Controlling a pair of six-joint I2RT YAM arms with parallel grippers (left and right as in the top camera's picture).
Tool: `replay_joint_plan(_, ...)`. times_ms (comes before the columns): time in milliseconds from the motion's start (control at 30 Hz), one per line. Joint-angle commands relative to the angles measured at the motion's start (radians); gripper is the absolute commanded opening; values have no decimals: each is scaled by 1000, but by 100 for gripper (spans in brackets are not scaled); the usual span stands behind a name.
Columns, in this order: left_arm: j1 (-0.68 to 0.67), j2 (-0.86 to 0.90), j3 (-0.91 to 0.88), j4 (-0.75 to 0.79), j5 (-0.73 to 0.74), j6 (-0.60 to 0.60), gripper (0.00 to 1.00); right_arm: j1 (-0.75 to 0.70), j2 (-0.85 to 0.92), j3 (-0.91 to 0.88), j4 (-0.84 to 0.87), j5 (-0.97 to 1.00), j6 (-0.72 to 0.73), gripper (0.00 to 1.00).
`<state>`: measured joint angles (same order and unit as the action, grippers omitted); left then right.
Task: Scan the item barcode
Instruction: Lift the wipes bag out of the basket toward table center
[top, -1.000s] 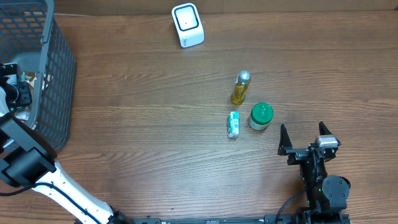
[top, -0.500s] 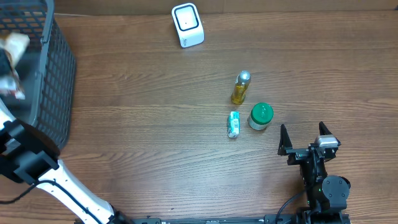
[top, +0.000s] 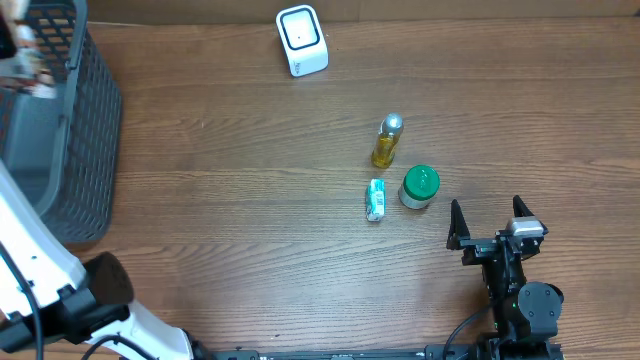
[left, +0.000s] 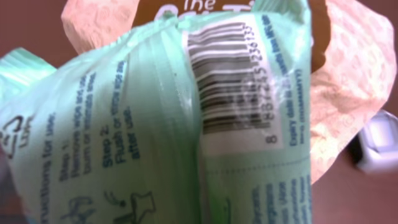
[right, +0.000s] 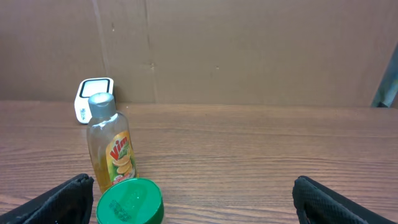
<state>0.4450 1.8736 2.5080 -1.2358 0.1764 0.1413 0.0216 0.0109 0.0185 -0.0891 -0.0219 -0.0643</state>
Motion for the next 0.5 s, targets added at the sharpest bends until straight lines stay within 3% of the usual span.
replay_joint_plan(0, -115, -24, 14, -98, 39, -81, 32, 5, -6, -11, 7, -3, -3, 100)
replay_joint_plan(233, -359, 23, -63, -268, 37, -161, 33, 5, -6, -11, 7, -3, -3, 100)
replay_joint_plan(467, -605, 71, -337, -201, -23, -289, 30, 5, -6, -11, 7, -3, -3, 100)
